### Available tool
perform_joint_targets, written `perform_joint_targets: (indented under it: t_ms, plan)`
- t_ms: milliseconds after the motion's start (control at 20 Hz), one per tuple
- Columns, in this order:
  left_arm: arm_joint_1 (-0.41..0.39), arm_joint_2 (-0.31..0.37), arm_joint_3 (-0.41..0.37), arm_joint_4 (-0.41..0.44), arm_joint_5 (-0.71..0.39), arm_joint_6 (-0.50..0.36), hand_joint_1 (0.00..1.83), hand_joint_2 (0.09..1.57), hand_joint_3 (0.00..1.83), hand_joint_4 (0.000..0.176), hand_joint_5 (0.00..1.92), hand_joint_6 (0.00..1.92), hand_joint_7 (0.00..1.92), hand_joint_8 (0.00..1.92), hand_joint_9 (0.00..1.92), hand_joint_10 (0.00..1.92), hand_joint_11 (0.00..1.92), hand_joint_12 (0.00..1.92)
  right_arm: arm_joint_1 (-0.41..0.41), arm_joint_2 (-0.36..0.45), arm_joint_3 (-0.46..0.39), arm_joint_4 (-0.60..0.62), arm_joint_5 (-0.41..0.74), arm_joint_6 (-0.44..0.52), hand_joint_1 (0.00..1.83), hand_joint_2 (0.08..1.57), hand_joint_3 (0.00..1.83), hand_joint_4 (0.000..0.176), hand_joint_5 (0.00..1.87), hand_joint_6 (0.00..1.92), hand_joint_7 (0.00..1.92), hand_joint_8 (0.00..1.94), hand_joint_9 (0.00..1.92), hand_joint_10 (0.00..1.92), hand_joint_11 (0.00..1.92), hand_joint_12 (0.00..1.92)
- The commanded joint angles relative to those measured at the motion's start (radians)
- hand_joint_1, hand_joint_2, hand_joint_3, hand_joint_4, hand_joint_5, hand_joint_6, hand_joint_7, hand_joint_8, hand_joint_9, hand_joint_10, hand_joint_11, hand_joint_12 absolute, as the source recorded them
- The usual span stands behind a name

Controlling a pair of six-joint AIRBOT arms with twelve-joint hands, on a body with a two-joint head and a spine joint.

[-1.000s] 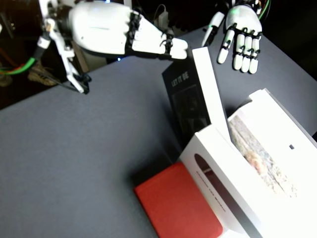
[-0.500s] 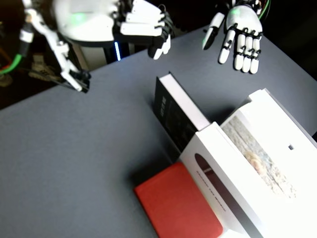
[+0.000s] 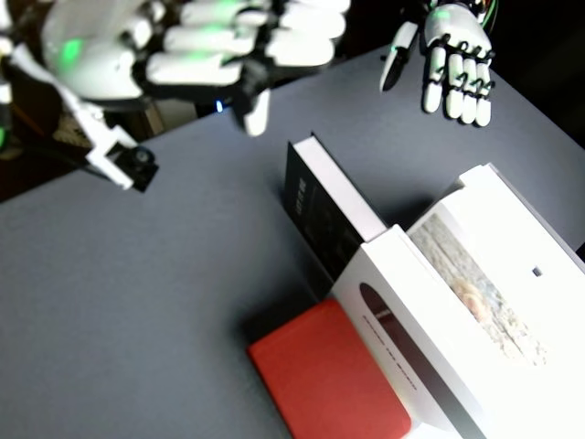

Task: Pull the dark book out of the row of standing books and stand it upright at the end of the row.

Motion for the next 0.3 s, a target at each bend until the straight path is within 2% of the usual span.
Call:
perform_joint_targets:
  t_ms: [0, 100, 150, 250]
  plan:
    - [-0.005, 0.005, -0.006, -0.020, -0.145, 0.003, 0.04, 1.32, 0.00, 0.048, 0.00, 0.00, 0.00, 0.00, 0.00, 0.00, 0.00, 0.00, 0.002, 0.006, 0.000, 0.025, 0.150, 0.001, 0.00, 1.48, 0.00, 0.000, 0.00, 0.00, 0.00, 0.00, 0.00, 0.00, 0.00, 1.92]
    - [0.004, 0.013, -0.012, -0.041, -0.175, 0.016, 0.04, 1.32, 0.00, 0.048, 0.00, 0.00, 0.00, 0.00, 0.00, 0.00, 0.00, 0.00, -0.008, 0.006, -0.001, 0.040, 0.175, 0.000, 0.00, 1.48, 0.00, 0.000, 0.00, 0.00, 0.00, 0.00, 0.00, 0.00, 0.00, 1.92]
    - [0.008, 0.016, -0.013, -0.049, -0.192, 0.016, 0.01, 1.22, 0.00, 0.058, 0.00, 0.00, 0.00, 0.00, 0.00, 0.00, 0.00, 0.00, -0.012, 0.006, -0.001, 0.047, 0.186, 0.000, 0.00, 1.41, 0.00, 0.000, 0.00, 0.00, 0.00, 0.00, 0.00, 0.00, 0.00, 1.92]
    - [0.025, 0.021, -0.017, -0.074, -0.240, 0.019, 0.00, 1.20, 0.00, 0.060, 0.00, 0.00, 0.00, 0.00, 0.00, 0.00, 0.00, 0.00, -0.021, 0.007, -0.002, 0.061, 0.215, 0.000, 0.00, 1.39, 0.00, 0.000, 0.00, 0.00, 0.00, 0.00, 0.00, 0.00, 0.00, 1.92]
